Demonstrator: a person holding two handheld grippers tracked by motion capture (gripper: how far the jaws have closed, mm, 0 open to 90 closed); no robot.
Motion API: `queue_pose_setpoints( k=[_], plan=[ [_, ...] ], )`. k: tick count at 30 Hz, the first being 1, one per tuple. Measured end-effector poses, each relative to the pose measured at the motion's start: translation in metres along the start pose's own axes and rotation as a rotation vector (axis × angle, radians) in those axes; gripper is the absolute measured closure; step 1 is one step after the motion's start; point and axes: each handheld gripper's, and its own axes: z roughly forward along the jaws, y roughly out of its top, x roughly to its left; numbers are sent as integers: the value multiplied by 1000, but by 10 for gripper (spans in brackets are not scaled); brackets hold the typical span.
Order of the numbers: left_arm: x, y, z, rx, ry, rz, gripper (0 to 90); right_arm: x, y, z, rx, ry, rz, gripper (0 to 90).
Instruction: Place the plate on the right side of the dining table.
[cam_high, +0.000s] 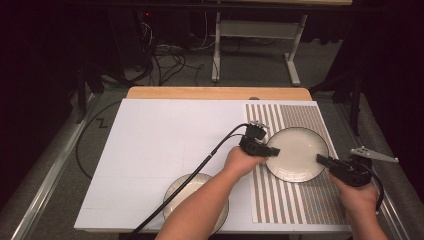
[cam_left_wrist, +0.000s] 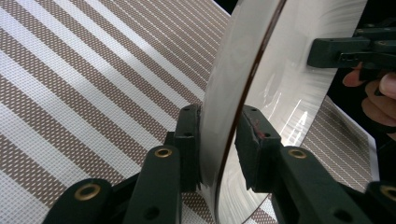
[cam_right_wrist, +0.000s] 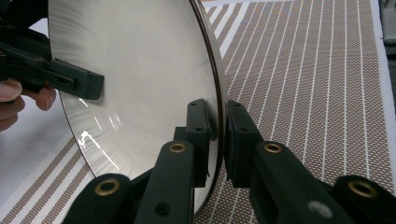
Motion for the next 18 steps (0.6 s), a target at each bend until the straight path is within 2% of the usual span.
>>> queue_pose_setpoints(
  k=[4, 5, 6, 7, 10, 12, 18],
  plan=[
    [-1, 1, 1, 4, 17, 8, 686, -1, -1, 0, -3, 4, 2, 845],
    [-2, 2, 2, 6, 49, 23, 679, -2, -1, 0, -6, 11, 5, 848],
    [-2, 2, 2, 6, 49, 23, 660, -2, -1, 0, -6, 13, 6, 850],
    [-1, 4, 0, -11, 72, 26, 620, -2, -1, 0, -9, 18, 7, 854],
    [0, 7, -8, -30, 108, 38, 526, -3, -1, 2, 3, -3, 3, 844],
    [0, 7, -14, -39, 112, 44, 471, -5, -2, 3, 4, 5, 15, 841],
    [-1, 2, -31, -54, 98, 65, 384, -6, -1, 6, 8, -4, 14, 834]
  ],
)
